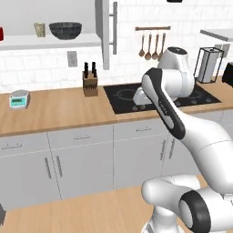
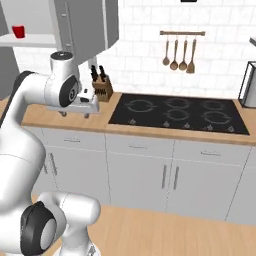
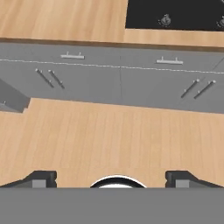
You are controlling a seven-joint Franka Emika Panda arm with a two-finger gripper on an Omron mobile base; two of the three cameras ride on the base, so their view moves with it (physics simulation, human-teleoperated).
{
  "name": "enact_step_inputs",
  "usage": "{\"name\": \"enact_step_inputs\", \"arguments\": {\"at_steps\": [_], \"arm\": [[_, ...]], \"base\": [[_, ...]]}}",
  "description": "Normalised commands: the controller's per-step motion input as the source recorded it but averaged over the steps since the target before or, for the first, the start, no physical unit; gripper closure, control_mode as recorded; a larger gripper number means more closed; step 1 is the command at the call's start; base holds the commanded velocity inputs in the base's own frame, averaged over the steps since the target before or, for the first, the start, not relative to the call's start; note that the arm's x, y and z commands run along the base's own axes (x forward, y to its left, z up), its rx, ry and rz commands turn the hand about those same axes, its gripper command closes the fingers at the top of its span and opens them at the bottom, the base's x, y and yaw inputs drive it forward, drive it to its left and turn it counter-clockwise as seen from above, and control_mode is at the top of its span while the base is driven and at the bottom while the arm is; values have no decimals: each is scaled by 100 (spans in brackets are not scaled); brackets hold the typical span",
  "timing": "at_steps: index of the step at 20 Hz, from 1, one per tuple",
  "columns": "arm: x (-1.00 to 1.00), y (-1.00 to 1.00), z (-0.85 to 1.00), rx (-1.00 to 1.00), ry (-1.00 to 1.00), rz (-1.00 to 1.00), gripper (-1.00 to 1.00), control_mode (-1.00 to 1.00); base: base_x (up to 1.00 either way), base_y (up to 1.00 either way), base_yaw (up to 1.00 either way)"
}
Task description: Gather all objects into one cabinet and sort the glasses and bowls to opposite sides.
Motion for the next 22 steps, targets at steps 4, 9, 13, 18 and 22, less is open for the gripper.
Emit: {"name": "enact_step_inputs", "arguments": {"at_steps": [4,9,13,18,22], "arm": [[0,0,0,0,0,0,-100,100],[0,0,0,0,0,0,-100,100],[0,0,0,0,0,0,-100,100],[0,0,0,0,0,0,-100,100],[0,0,0,0,0,0,-100,100]], "base": [[0,-100,0],[0,-100,0],[0,-100,0],[0,-100,0],[-1,-100,0]]}}
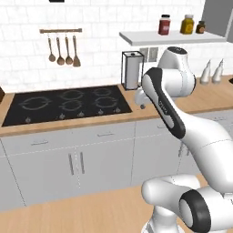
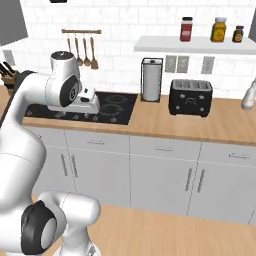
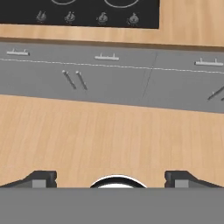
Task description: Gather all objects into one cabinet and sort the glasses and bowls to opposite sides.
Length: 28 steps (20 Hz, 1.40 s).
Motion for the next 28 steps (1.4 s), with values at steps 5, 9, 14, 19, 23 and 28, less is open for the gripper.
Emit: {"name": "enact_step_inputs", "arguments": {"at_steps": [5,9,14,19,23,28], "arm": [[0,0,0,0,0,0,-100,100],[0,0,0,0,0,0,-100,100],[0,0,0,0,0,0,-100,100],[0,0,0,0,0,0,-100,100],[0,0,0,0,0,0,-100,100],[0,0,0,0,0,0,-100,100]], "base": [[0,-100,0],[0,-100,0],[0,-100,0],[-10,-100,0],[-27,-99,0],[-43,-100,0]]}}
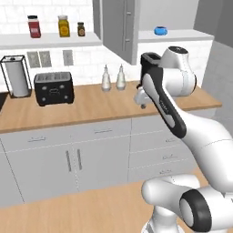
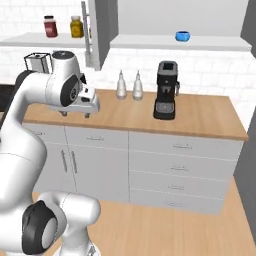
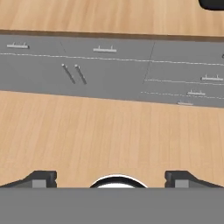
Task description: Gather all objects into one cabinet and sort the glasses and bowls to opposite sides.
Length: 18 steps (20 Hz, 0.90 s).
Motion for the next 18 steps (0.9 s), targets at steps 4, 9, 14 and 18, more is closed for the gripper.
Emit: {"name": "enact_step_inputs", "arguments": {"at_steps": [4,9,14,18], "arm": [[0,0,0,0,0,0,-100,100],[0,0,0,0,0,0,-100,100],[0,0,0,0,0,0,-100,100],[0,0,0,0,0,0,-100,100]], "base": [[-20,-100,0],[12,-96,0],[73,-34,0],[100,0,0]]}}
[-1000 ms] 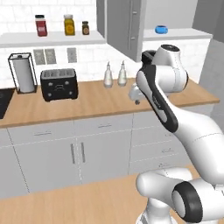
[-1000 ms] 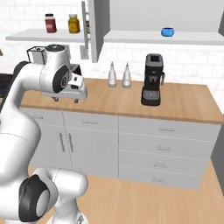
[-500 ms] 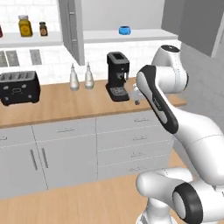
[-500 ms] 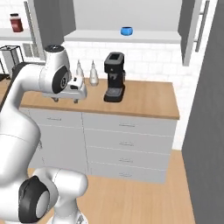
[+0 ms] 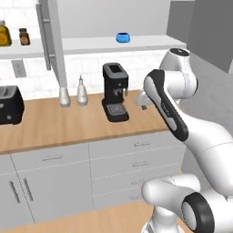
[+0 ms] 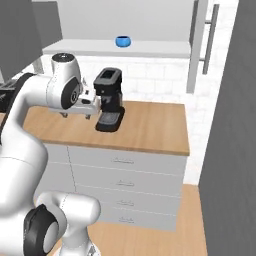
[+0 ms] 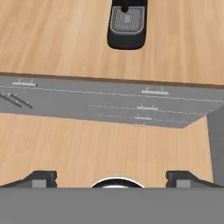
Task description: Gather all objects into one cabinet and sort the glasses and bowls to opposite sides.
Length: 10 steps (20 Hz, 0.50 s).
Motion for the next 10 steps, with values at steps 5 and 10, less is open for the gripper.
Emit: {"name": "enact_step_inputs", "arguments": {"at_steps": [5,10], "arm": [[0,0,0,0,0,0,-100,100],[0,0,0,0,0,0,-100,100]], "base": [[87,-65,0],[87,-43,-1]]}}
